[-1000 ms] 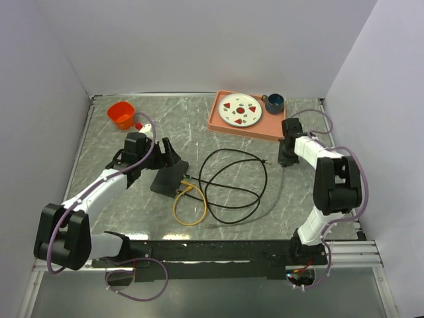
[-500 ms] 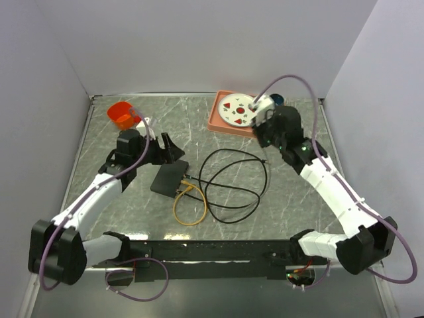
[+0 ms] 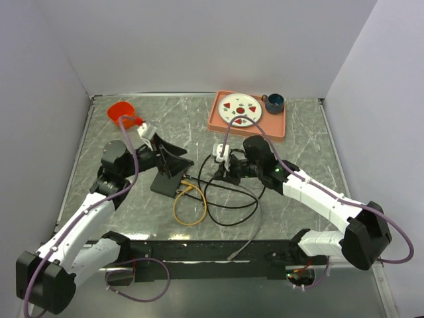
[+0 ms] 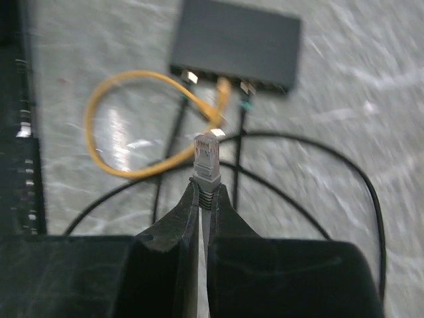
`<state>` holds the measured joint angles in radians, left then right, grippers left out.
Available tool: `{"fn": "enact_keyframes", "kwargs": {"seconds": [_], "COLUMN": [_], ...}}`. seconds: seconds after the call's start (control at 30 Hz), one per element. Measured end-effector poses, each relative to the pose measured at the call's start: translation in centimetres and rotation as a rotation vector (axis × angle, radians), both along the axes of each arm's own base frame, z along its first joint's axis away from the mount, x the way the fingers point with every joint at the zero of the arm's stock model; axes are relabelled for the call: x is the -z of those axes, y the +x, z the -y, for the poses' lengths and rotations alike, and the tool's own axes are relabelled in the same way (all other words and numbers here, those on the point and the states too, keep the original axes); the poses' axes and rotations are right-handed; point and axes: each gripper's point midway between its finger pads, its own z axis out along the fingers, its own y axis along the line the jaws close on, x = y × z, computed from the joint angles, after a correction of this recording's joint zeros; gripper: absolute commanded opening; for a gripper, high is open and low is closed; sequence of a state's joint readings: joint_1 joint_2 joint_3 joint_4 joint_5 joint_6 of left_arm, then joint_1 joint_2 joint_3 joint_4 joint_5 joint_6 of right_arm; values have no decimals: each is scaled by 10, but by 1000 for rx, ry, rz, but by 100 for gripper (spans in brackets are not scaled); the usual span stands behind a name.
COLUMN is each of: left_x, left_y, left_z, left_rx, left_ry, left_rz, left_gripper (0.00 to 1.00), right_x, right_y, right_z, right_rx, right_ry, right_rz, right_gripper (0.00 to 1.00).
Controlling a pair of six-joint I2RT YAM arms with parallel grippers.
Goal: Insert the plug into the switch port
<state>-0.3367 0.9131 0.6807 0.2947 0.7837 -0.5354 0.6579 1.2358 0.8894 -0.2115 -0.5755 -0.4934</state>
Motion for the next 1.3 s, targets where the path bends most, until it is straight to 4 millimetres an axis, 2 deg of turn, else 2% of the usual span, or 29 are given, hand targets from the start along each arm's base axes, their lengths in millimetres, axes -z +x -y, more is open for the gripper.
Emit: {"fn": "enact_keyframes", "kwargs": {"seconds": [0.13,0.27,0.57,0.73,0.83,1.0,1.17,1.3], "left_x": [17,29,45,54,52,39,30,20], "left_y": [-16,-22,-27,-22,-15,-10,-10,-14], "left_z": [22,30,42,47,44,41,43,46], "left_rx": [90,126,146,125,65,13,10,31], "left_ry": [47,79,132,167,168,130,78,34], "left_rz": [-21,-35,-45,-71,-68,-76,-110,-122], "left_gripper": [73,69,59,60,61,59,58,57], "right_x": [-14,-26,-29,-28,-30,-38,-32,-32], "right_y": [-18,-24,-37,-35,-29,-27,-21,-26], "right_z": [-18,-27,-29,-27,-28,-28,-22,-20], "right_rx": [-124,-189,-251,-223,-155,-4,149,221], "right_ry": [56,95,119,99,62,34,9,6], "right_rz": [8,-3,-32,-22,53,293,544,723], "right_gripper": [0,0,0,0,0,0,0,0]}}
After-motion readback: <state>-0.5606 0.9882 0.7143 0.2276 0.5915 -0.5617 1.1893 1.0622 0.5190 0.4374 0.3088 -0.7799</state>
